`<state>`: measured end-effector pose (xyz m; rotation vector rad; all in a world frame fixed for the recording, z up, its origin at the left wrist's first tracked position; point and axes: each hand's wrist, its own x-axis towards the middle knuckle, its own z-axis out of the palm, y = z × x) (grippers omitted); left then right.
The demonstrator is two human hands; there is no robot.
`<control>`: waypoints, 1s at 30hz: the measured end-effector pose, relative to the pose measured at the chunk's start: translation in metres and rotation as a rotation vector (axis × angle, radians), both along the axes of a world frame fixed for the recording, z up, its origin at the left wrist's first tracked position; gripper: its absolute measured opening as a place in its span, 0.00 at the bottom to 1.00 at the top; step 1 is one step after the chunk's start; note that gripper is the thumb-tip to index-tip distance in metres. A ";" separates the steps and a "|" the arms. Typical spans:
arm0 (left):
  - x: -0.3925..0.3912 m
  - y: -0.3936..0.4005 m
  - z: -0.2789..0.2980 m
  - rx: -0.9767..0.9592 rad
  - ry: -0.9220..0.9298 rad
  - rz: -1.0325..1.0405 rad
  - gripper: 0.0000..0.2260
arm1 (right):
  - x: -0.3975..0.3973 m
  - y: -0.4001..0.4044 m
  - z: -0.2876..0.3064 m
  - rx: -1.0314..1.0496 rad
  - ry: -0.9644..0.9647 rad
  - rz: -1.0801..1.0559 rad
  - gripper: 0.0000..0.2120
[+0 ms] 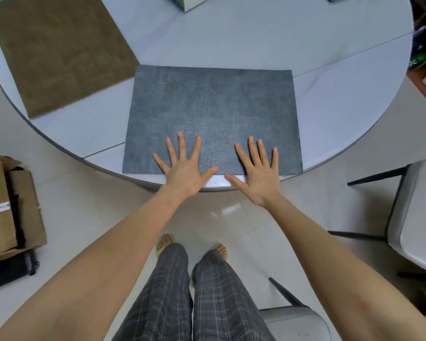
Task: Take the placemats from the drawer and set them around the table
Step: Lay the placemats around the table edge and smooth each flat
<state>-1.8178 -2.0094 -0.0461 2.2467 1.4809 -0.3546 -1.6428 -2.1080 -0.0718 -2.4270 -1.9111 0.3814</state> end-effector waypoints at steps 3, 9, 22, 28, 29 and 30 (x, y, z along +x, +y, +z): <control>-0.001 -0.001 -0.007 0.019 -0.013 0.014 0.40 | 0.014 -0.010 0.001 -0.014 -0.018 -0.027 0.38; 0.000 -0.004 -0.007 0.030 -0.016 0.013 0.39 | 0.019 -0.008 0.001 -0.018 0.029 -0.078 0.38; 0.006 0.000 -0.007 0.028 -0.004 0.026 0.40 | 0.013 0.026 0.008 0.049 0.038 -0.065 0.33; 0.006 0.003 -0.013 0.040 0.032 0.026 0.39 | -0.002 0.080 0.000 0.039 0.026 0.055 0.30; 0.007 0.003 -0.012 0.034 0.034 0.021 0.39 | 0.006 0.075 -0.002 0.037 0.014 0.046 0.30; 0.007 0.003 -0.011 0.031 0.035 0.021 0.39 | 0.015 0.068 -0.003 0.042 0.008 0.014 0.30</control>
